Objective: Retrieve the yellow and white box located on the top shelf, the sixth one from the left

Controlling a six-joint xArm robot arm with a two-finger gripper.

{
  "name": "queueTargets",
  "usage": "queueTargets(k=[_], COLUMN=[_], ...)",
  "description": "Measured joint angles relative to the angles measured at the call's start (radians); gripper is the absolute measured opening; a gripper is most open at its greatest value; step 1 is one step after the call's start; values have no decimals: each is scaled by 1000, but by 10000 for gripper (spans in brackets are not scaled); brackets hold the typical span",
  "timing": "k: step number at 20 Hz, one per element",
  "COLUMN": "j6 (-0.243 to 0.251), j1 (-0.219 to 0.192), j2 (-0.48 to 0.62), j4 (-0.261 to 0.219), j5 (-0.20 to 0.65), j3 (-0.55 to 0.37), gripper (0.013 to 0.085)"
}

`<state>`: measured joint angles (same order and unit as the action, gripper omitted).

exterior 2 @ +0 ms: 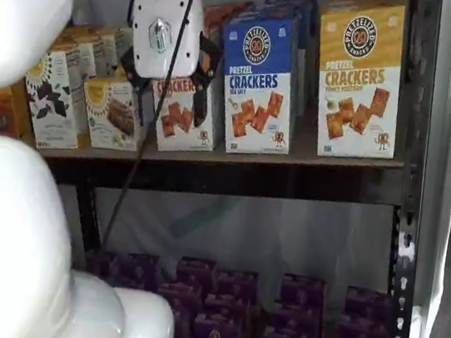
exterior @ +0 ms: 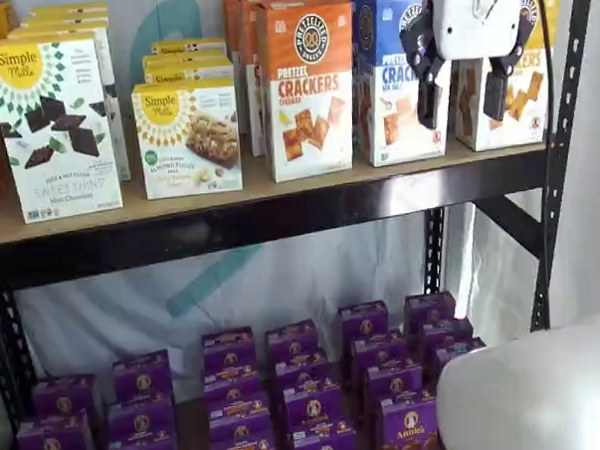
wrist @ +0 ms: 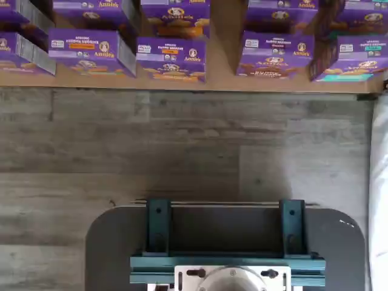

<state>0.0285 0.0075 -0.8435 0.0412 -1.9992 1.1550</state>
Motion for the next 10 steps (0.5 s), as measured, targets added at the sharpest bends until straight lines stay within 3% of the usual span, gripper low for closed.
queueTargets(k=[2, 3, 10], j6=[-31, -37, -46], j1=[-60, -68, -69], j2=[-17, -19, -12], j4=[64, 76, 62], j5=[24, 28, 38], j3=[-16, -18, -17], gripper=[850, 850, 850])
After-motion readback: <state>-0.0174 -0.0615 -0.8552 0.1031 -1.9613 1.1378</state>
